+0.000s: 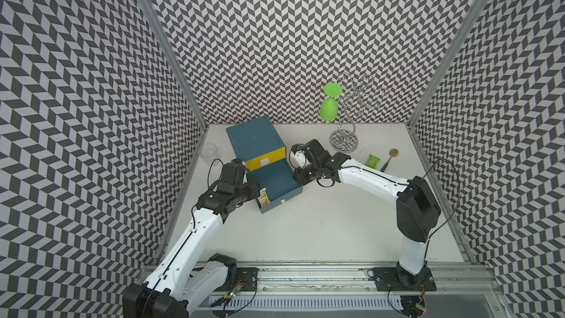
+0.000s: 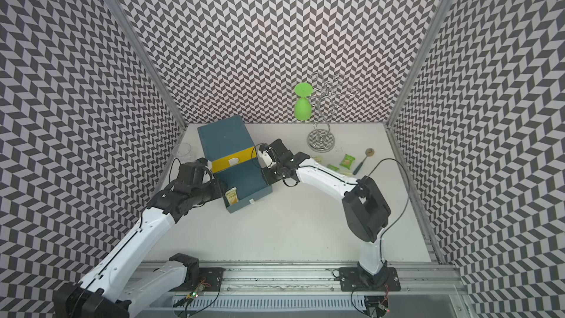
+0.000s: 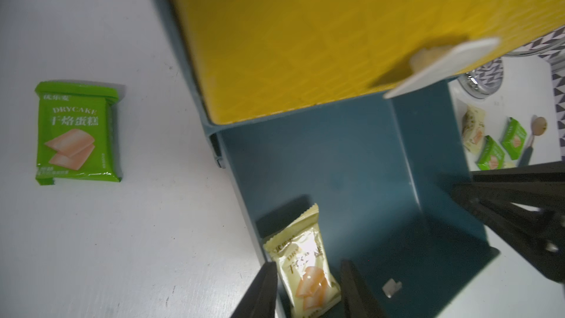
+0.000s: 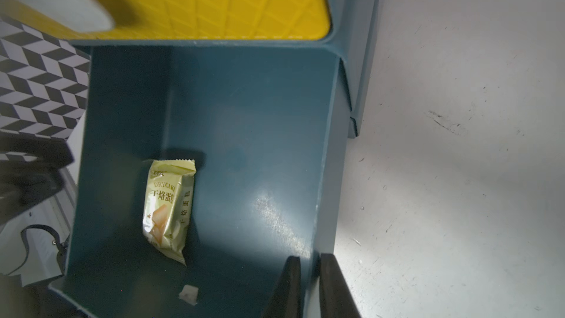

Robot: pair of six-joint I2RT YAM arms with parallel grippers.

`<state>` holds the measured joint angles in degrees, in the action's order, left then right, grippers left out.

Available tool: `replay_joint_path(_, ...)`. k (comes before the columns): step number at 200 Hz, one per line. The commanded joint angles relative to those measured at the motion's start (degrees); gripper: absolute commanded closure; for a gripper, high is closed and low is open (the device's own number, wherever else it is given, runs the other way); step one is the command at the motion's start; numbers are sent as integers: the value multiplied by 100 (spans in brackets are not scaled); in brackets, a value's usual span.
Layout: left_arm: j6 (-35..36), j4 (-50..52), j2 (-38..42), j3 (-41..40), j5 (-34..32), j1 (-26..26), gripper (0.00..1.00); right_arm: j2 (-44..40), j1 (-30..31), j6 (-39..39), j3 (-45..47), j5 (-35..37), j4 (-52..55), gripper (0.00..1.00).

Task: Take the cookies out of the drawer
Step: Adjust the storage box at the center of the board.

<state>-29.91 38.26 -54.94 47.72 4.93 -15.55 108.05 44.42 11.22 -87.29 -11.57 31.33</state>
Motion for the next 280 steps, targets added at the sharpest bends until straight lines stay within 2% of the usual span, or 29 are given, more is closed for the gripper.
replay_joint_path(1,-215,-107,512,637,196,11,57,41,118,53,-157,98,-189,86)
replay_joint_path(28,-449,150,714,1410,-257,10,55,61,141,87,-148,157,-180,88)
replay_joint_path(54,-278,473,248,1949,-886,166,55,58,154,93,-148,234,-180,90)
replay_joint_path(77,-138,261,-219,1924,-458,828,54,44,167,125,-148,252,-171,92)
replay_joint_path(108,-147,-487,-379,1511,19,1776,55,-20,200,213,-62,282,-216,97)
replay_joint_path(132,-173,-799,-763,1476,156,2074,56,-81,212,289,34,304,-290,99)
replay_joint_path(180,-361,-1911,-1270,1406,285,2159,58,-80,223,423,112,265,-406,100)
replay_joint_path(197,-419,-2219,-1584,1491,556,2189,59,-73,240,462,133,275,-426,100)
replay_joint_path(255,-406,-2592,-2762,2032,626,2192,59,-68,242,553,115,353,-392,100)
replay_joint_path(280,-358,-2875,-3086,2183,863,1961,59,-115,252,697,190,455,-400,100)
